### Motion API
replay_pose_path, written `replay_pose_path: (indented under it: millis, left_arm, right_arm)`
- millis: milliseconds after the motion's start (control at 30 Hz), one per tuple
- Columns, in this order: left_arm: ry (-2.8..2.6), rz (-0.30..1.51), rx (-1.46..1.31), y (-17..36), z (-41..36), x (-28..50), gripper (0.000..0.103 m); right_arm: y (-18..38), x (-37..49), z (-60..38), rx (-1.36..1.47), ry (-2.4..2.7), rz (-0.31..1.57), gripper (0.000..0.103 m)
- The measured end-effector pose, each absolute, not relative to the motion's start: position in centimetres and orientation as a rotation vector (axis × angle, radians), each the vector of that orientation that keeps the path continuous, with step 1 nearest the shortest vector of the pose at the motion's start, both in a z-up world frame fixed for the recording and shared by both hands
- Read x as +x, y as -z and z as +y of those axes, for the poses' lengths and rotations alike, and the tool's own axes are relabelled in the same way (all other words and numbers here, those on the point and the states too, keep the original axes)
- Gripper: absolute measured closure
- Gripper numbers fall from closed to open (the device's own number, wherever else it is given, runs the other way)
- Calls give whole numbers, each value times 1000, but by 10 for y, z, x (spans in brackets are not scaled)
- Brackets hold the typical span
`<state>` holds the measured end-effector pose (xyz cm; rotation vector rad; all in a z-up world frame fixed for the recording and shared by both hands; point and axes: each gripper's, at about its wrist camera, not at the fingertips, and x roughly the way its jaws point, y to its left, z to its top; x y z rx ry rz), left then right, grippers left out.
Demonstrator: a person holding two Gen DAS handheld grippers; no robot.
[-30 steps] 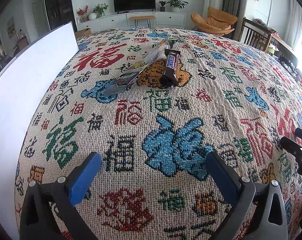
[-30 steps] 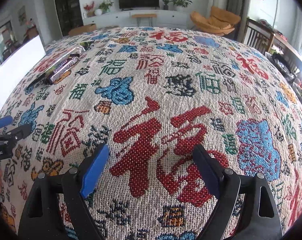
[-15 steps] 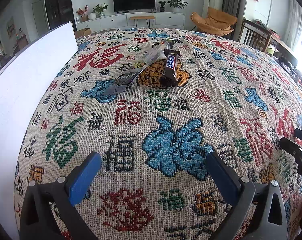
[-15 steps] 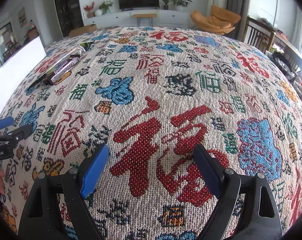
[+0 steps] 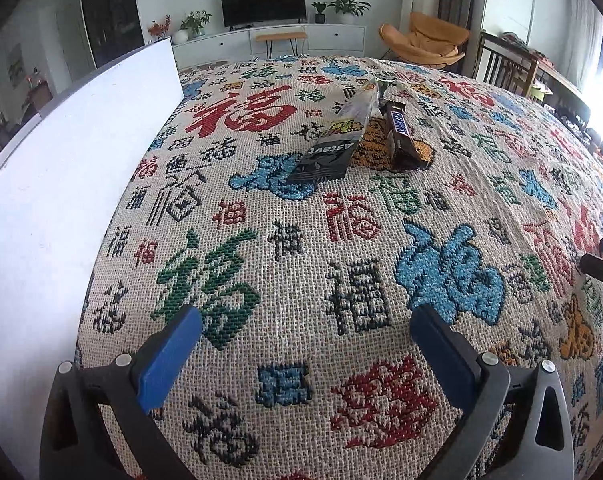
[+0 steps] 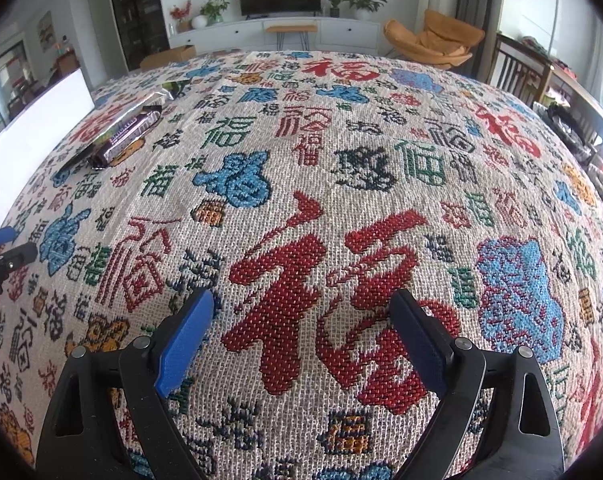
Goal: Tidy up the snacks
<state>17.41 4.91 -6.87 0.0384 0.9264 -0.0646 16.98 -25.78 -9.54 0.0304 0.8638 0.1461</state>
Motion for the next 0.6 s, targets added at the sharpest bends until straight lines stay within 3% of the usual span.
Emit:
replay_pose_path:
  millis: [100, 300, 433, 600]
  left_arm:
    - [63, 928, 27, 68, 51, 174, 0]
    - [60, 928, 24, 68, 50, 176, 0]
    - [60, 927, 24, 68, 51, 176, 0]
    - [61, 927, 24, 68, 51, 176, 0]
  right_arm:
    - [84, 194, -252, 34, -140, 1011, 12]
    - [35, 264, -197, 290, -351, 1052, 12]
    - [42, 314, -129, 291, -396, 1184, 13]
    - [55, 337, -79, 178, -332, 1181, 16]
